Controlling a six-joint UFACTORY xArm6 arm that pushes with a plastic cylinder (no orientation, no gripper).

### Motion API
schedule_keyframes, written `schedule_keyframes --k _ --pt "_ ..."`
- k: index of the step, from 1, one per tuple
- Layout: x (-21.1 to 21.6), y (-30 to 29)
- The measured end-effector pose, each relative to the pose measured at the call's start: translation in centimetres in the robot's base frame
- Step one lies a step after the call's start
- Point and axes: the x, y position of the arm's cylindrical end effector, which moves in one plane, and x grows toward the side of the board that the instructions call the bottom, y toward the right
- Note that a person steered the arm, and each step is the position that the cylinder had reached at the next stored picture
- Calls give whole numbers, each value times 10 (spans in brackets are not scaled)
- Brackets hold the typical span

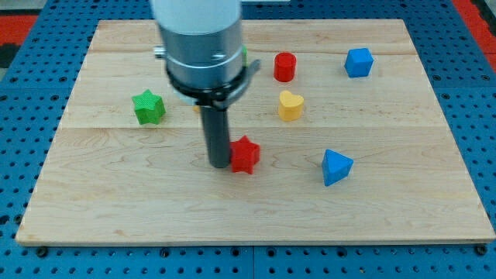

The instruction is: Move the red star towards the yellow heart

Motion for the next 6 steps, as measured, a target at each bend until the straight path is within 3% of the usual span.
schedule_keyframes --k 1,2,3,4,6 --pt "53 -5" --pt "51 13" --pt "-6 17" --pt "-32 19" --pt "1 38"
